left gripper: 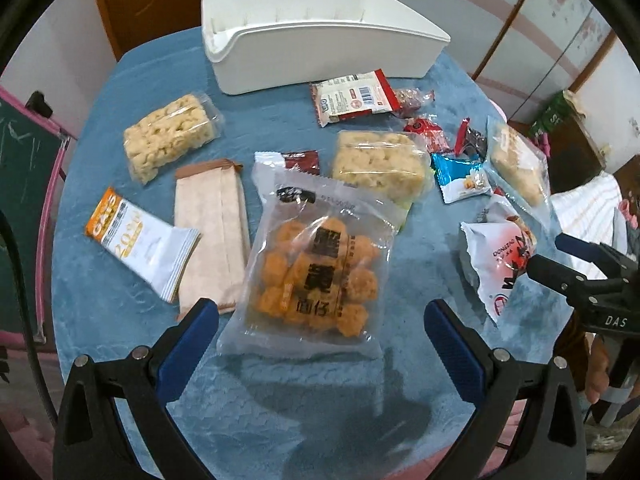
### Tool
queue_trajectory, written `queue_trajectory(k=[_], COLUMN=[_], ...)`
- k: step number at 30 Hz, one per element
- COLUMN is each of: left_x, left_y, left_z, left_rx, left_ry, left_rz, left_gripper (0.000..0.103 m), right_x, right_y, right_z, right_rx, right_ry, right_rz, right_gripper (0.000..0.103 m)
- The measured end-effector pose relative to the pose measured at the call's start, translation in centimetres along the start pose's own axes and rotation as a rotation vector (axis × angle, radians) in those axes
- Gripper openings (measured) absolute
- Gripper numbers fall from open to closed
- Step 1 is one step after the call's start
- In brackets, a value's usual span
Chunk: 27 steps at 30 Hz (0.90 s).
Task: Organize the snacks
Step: 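Grasp the golden cake bag with the left tool while the right grasps the apple-print bag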
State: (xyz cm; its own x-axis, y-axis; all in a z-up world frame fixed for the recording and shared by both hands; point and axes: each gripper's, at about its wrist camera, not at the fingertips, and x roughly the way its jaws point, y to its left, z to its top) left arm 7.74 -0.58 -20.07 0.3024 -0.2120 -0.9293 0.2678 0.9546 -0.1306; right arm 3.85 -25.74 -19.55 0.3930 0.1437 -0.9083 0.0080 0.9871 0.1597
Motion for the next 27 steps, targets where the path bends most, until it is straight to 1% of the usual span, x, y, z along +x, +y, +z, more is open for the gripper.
queue_trajectory(k=[4, 6, 12, 16, 18, 19, 21, 22, 24, 25, 26, 27], left_x=[1.1, 1.8, 3.2, 4.1, 4.6, 4.9, 5.3, 5.5, 5.8, 6.0, 6.1, 6.2], left_y=[-1.0, -1.3, -1.9, -1.7, -1.2, -0.9, -0.4, -0.3, -0.6, -0.9, -1.0, -1.1], left_z=[0.7, 1.1, 1.8, 2.2, 2.4, 2.5, 2.8, 2.9, 3.1, 3.1, 3.1, 3.1], left_rx=[0.039, 0.054, 0.074, 0.079, 0.056, 0.043, 0.019, 0.011, 0.023, 0.036, 0.044, 0.050], left_ry=[0.014, 0.023, 0.032, 0.040, 0.052, 0.056, 0.069, 0.075, 0.075, 0.079, 0.082, 0.083], left_rz=[0.028, 0.040, 0.097, 0.119, 0.132, 0.131, 0.102, 0.095, 0.114, 0.122, 0.121, 0.115], left_gripper=[0.102, 0.102, 0.102, 0.102, 0.102, 0.102, 0.102, 0.102, 0.102, 0.102, 0.100, 0.095], right_x=[1.5, 2.1, 3.6, 4.2, 4.4, 4.4, 4.6, 4.8, 5.0, 5.0, 5.0, 5.0], right_y=[-0.2, -0.1, 0.7, 1.7, 2.3, 2.5, 2.9, 3.1, 3.3, 3.5, 3.8, 4.0], right_z=[0.4, 0.5, 0.6, 0.7, 0.7, 0.7, 0.8, 0.8, 0.8, 0.8, 0.8, 0.8], right_rx=[-0.012, -0.018, -0.046, -0.078, -0.097, -0.103, -0.113, -0.114, -0.116, -0.119, -0.125, -0.130], right_ry=[0.011, 0.022, 0.046, 0.057, 0.060, 0.058, 0.066, 0.075, 0.086, 0.088, 0.087, 0.087], right_rz=[0.035, 0.068, 0.130, 0.135, 0.128, 0.130, 0.155, 0.168, 0.189, 0.199, 0.209, 0.212], right_gripper=[0.101, 0.101, 0.101, 0.101, 0.100, 0.098, 0.089, 0.086, 0.077, 0.075, 0.069, 0.067])
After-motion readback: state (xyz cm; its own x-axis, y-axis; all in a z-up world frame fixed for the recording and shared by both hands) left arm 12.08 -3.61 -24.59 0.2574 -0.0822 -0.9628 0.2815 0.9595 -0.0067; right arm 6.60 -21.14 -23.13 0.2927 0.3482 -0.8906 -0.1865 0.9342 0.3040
